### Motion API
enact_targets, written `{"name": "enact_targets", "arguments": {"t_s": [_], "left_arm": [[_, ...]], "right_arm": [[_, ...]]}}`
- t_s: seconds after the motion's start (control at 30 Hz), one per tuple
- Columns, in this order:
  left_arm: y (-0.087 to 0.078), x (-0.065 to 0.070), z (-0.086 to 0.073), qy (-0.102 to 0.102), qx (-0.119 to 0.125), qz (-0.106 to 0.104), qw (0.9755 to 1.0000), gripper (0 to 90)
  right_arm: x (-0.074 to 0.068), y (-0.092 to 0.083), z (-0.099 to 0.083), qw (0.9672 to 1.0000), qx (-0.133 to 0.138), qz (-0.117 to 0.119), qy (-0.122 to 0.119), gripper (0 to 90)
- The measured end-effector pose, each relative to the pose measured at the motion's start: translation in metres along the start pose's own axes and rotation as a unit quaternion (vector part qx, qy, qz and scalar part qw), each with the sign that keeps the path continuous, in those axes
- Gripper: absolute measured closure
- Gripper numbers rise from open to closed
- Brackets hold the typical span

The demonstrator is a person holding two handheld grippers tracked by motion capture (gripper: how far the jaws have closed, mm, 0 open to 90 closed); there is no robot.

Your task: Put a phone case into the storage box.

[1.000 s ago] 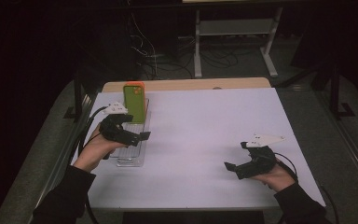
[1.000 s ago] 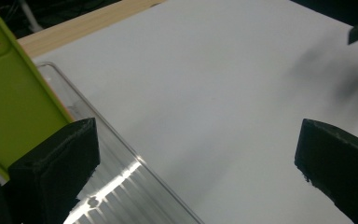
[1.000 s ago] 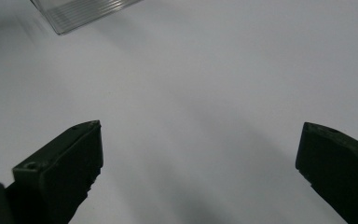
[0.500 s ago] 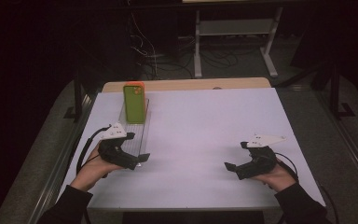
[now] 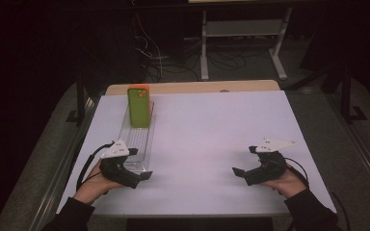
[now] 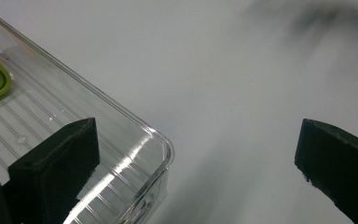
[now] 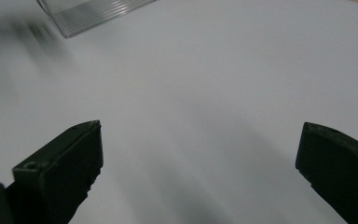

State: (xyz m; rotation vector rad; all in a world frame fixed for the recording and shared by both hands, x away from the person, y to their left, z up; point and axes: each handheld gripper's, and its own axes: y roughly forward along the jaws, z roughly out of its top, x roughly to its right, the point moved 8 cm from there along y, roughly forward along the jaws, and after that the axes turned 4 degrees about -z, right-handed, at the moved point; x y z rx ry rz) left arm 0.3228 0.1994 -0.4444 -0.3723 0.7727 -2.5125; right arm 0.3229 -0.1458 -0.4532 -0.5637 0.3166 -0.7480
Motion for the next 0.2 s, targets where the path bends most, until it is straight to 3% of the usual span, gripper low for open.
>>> {"name": "enact_targets", "arguments": {"t_s": [0.2], "left_arm": [[-0.0011,-0.0011,0.0012,-0.001,0.006,-0.002,1.0000,0.0]], "right_arm": [[0.0003,-0.0005,0.0006,1.0000,0.004,0.000,-0.002,0.0]]}}
